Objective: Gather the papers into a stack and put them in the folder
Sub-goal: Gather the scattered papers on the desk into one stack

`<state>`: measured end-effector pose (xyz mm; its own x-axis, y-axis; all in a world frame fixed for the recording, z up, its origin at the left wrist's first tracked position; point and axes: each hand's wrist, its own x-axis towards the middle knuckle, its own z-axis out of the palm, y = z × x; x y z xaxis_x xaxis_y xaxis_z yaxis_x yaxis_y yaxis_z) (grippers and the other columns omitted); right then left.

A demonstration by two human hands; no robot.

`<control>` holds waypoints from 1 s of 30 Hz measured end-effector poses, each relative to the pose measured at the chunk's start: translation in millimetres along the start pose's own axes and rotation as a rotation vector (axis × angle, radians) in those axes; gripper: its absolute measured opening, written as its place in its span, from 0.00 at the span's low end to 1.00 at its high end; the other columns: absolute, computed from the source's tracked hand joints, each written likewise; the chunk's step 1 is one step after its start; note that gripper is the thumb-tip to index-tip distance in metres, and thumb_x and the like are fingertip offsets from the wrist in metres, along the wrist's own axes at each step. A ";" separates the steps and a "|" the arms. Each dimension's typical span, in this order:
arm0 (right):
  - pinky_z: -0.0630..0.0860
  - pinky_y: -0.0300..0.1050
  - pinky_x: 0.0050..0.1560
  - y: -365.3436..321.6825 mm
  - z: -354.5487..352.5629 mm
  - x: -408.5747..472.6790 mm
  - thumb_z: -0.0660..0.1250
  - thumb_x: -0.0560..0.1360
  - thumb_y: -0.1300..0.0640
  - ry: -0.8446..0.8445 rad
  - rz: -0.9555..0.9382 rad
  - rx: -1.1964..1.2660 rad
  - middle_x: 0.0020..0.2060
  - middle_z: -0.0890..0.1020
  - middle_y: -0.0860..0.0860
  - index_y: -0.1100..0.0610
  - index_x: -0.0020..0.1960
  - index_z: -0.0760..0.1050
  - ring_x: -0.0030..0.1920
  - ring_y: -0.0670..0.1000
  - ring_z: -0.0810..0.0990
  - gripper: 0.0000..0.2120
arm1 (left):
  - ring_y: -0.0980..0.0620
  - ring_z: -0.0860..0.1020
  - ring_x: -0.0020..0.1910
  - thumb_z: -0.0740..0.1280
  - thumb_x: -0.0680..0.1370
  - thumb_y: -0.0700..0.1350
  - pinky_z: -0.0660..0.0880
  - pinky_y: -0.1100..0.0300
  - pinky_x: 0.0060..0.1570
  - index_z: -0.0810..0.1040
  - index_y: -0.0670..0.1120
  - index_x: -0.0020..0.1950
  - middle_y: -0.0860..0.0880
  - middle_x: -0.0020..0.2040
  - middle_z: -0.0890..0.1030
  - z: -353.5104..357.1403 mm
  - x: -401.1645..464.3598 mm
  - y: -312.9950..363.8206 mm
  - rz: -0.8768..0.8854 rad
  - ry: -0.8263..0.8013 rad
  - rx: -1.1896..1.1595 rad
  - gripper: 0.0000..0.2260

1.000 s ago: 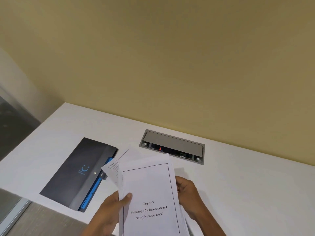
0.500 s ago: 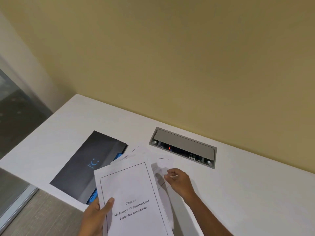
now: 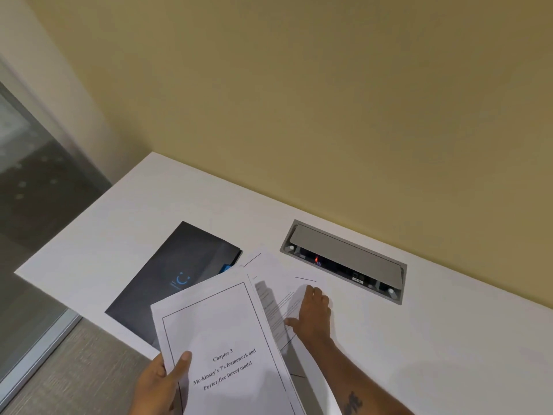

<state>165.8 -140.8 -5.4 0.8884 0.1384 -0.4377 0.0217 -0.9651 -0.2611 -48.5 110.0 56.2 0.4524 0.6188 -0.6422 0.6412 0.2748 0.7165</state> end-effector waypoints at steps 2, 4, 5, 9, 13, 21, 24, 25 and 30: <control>0.73 0.54 0.71 0.6 1.6 1.0 0.79 0.70 0.37 0.007 0.030 -0.012 0.73 0.68 0.54 0.56 0.78 0.59 0.73 0.57 0.69 0.48 | 0.42 0.85 0.53 0.75 0.78 0.43 0.79 0.44 0.59 0.85 0.51 0.55 0.51 0.46 0.90 -0.4 3.4 -3.9 -0.016 0.009 -0.021 0.07; 0.74 0.54 0.71 3.9 3.9 -1.0 0.77 0.69 0.33 0.030 0.079 -0.031 0.74 0.67 0.54 0.56 0.79 0.58 0.73 0.58 0.69 0.51 | 0.42 0.86 0.51 0.76 0.78 0.43 0.80 0.44 0.58 0.86 0.52 0.53 0.52 0.42 0.90 -0.3 6.8 -7.9 -0.013 0.017 -0.028 0.06; 0.74 0.54 0.71 5.5 5.9 -3.0 0.75 0.69 0.31 0.043 0.104 -0.035 0.74 0.67 0.55 0.57 0.79 0.57 0.73 0.58 0.69 0.52 | 0.40 0.86 0.52 0.76 0.78 0.44 0.79 0.42 0.61 0.86 0.50 0.55 0.49 0.44 0.91 -0.1 9.2 -9.9 -0.011 0.020 -0.032 0.07; 0.74 0.50 0.70 8.1 20.4 -14.3 0.74 0.71 0.32 0.117 0.107 0.024 0.72 0.70 0.54 0.58 0.79 0.58 0.71 0.56 0.71 0.49 | 0.38 0.86 0.55 0.76 0.78 0.43 0.77 0.36 0.65 0.86 0.48 0.59 0.44 0.51 0.90 2.0 15.6 -14.4 -0.027 0.004 -0.089 0.10; 0.72 0.49 0.74 3.0 28.1 -18.4 0.74 0.75 0.38 0.115 0.103 0.089 0.75 0.69 0.56 0.61 0.82 0.53 0.74 0.57 0.70 0.50 | 0.39 0.87 0.54 0.76 0.78 0.42 0.79 0.38 0.62 0.85 0.46 0.58 0.45 0.51 0.90 6.2 15.8 -13.8 -0.028 0.000 -0.125 0.09; 0.71 0.51 0.72 0.9 25.4 -17.6 0.75 0.77 0.46 0.093 0.052 0.104 0.75 0.72 0.52 0.56 0.82 0.56 0.74 0.55 0.71 0.43 | 0.41 0.86 0.57 0.76 0.78 0.43 0.77 0.37 0.66 0.85 0.48 0.59 0.47 0.53 0.90 3.0 21.9 -19.3 -0.021 -0.017 -0.121 0.10; 0.71 0.53 0.72 3.5 26.1 -19.7 0.76 0.77 0.56 0.115 0.029 0.225 0.73 0.75 0.50 0.54 0.80 0.62 0.73 0.54 0.74 0.37 | 0.41 0.87 0.56 0.76 0.77 0.46 0.78 0.37 0.65 0.86 0.51 0.55 0.50 0.50 0.91 -0.5 23.4 -21.3 -0.009 -0.024 -0.091 0.07; 0.73 0.52 0.71 4.0 26.3 -20.3 0.75 0.77 0.61 0.124 0.037 0.300 0.71 0.77 0.51 0.54 0.80 0.65 0.71 0.54 0.76 0.35 | 0.41 0.87 0.56 0.76 0.77 0.47 0.78 0.37 0.65 0.86 0.52 0.55 0.50 0.51 0.91 -1.6 24.1 -21.8 -0.010 -0.031 -0.089 0.07; 0.80 0.44 0.53 -0.1 14.7 -19.7 0.71 0.77 0.69 0.052 0.125 0.666 0.53 0.81 0.53 0.58 0.76 0.70 0.53 0.54 0.83 0.29 | 0.41 0.87 0.57 0.77 0.76 0.47 0.76 0.35 0.67 0.86 0.53 0.57 0.48 0.54 0.90 -3.7 25.8 -24.5 -0.004 -0.078 -0.110 0.09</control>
<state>141.5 -140.1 -9.4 0.8871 0.0076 -0.4614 -0.3550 -0.6278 -0.6928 -54.8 122.0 23.2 0.4995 0.5593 -0.6616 0.5733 0.3591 0.7365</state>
